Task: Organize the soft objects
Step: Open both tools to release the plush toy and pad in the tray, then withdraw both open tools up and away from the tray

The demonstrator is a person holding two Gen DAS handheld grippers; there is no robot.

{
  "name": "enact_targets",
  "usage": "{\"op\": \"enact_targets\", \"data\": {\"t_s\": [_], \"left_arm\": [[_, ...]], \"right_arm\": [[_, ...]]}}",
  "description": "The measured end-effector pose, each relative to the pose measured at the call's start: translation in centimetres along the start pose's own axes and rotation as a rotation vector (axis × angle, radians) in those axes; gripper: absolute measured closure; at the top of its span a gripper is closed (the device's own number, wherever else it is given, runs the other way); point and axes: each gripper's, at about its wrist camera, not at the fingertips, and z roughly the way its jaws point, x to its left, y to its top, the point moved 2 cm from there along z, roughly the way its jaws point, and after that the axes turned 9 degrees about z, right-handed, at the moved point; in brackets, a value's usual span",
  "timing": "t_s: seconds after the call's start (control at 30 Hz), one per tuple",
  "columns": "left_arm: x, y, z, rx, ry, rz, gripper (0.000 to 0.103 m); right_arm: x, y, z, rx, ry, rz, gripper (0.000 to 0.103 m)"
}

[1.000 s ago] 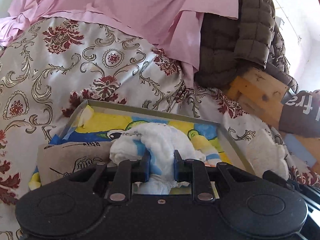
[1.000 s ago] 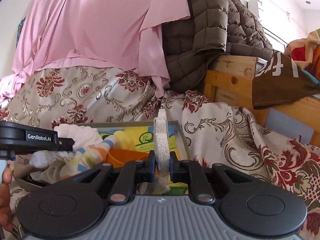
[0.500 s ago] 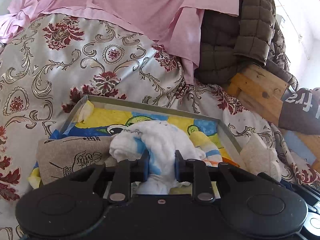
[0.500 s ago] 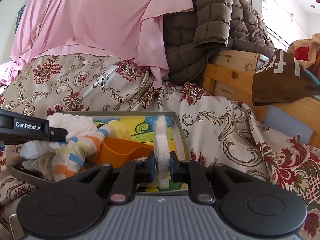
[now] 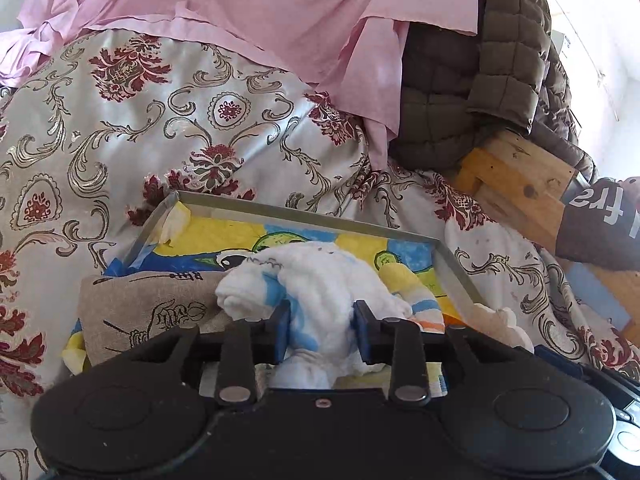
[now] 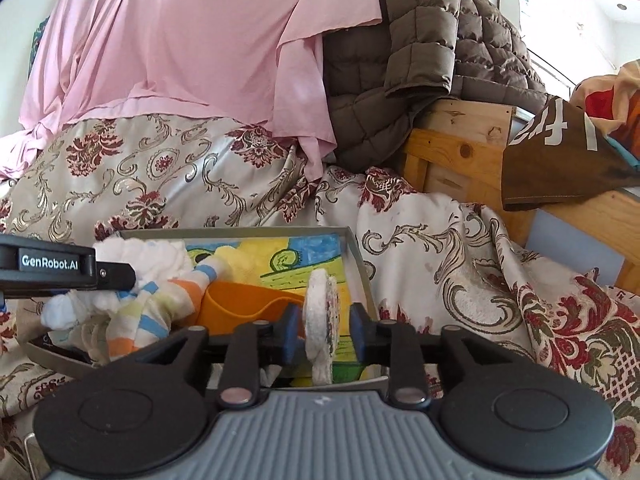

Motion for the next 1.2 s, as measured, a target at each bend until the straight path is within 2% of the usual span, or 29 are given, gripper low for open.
{"op": "enact_targets", "data": {"t_s": [0.13, 0.43, 0.73, 0.93, 1.2], "left_arm": [[0.1, 0.0, -0.5, -0.009, 0.008, 0.007, 0.057], [0.4, 0.3, -2.0, -0.042, 0.044, 0.012, 0.032], [-0.4, 0.8, -4.6, -0.092, 0.061, 0.037, 0.013], [-1.1, 1.2, -6.7, -0.13, 0.074, 0.051, 0.005], [-2.0, 1.5, -10.5, -0.161, 0.088, 0.078, 0.001]], "right_arm": [[-0.1, 0.2, -0.2, -0.007, 0.012, 0.012, 0.053], [-0.6, 1.2, -1.6, -0.038, 0.036, 0.058, 0.033], [-2.7, 2.9, -3.9, -0.085, 0.052, 0.137, 0.016], [-3.3, 3.7, -6.0, -0.11, 0.094, 0.173, 0.007], [-3.3, 4.3, -9.8, -0.161, 0.139, 0.183, 0.0]]}}
